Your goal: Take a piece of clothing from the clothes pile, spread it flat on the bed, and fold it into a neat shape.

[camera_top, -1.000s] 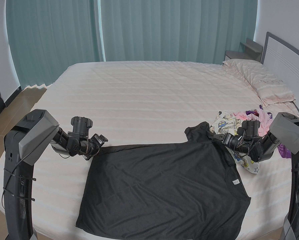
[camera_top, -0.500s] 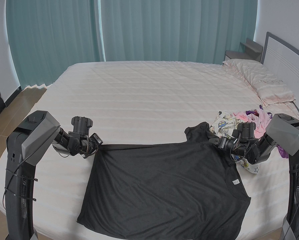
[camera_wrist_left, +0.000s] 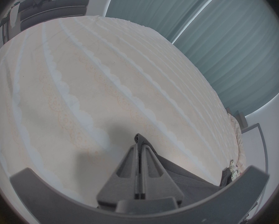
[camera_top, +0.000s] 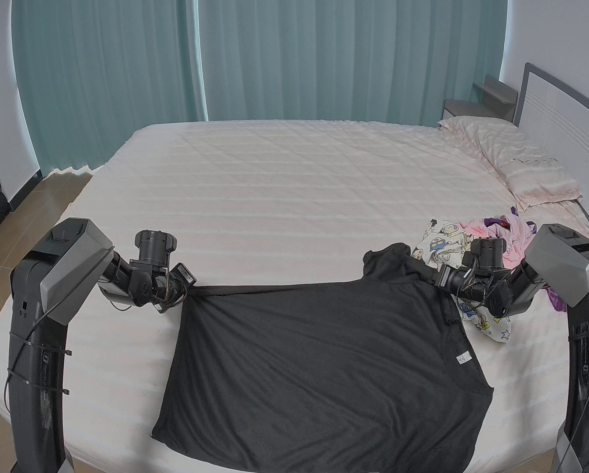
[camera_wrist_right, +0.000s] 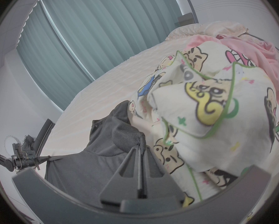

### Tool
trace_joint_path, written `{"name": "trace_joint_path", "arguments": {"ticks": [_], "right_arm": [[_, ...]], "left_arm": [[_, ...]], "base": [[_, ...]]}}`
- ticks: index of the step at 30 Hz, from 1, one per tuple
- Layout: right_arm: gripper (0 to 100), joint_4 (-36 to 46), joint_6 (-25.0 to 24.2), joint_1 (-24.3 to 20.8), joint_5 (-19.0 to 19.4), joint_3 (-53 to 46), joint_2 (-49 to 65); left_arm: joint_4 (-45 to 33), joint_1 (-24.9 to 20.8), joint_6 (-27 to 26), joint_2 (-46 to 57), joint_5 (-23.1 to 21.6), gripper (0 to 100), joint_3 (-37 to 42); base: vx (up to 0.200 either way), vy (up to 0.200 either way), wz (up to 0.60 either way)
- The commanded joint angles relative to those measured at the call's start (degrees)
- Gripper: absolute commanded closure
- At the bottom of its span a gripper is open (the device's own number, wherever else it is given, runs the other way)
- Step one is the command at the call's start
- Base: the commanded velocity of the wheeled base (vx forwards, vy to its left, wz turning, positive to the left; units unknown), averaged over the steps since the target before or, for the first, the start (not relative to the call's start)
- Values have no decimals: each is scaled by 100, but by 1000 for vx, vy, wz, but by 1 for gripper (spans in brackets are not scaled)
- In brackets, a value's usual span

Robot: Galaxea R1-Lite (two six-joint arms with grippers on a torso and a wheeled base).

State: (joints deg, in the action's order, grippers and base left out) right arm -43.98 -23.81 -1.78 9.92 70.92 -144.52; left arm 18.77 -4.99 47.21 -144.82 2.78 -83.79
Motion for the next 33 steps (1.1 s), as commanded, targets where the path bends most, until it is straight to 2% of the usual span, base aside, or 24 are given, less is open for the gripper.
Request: {"name": "trace_joint_path", "arguments": {"ticks": [1, 10, 15, 16, 17, 18, 28, 33], "right_arm": [[100, -5, -10, 134, 1, 44, -41], [100, -5, -54, 266, 10, 158, -217], [100, -23, -247, 301, 10, 317, -358], [0, -23, -273, 301, 10, 343, -366], [0, -31, -282, 301, 18, 352, -358], [0, -58, -300, 301, 18, 352, -358], [0, -128, -713, 371, 54, 167, 47], [0, -146, -880, 433, 98, -641, 794]], "left_arm": [[4, 15, 7, -11, 3, 100, 3], [4, 24, 7, -28, 3, 100, 3], [4, 33, 7, -55, 3, 100, 11], [21, 33, 16, -55, 3, 100, 11], [4, 42, 25, -46, -5, 100, 11], [4, 42, 33, -46, -14, 0, 11], [-84, 165, 104, 130, -14, 0, 108], [-137, 305, 192, 903, -252, 0, 934]], "base": [[0, 0, 0], [0, 0, 0], [0, 0, 0], [0, 0, 0], [0, 0, 0], [0, 0, 0], [0, 0, 0], [0, 0, 0]]}}
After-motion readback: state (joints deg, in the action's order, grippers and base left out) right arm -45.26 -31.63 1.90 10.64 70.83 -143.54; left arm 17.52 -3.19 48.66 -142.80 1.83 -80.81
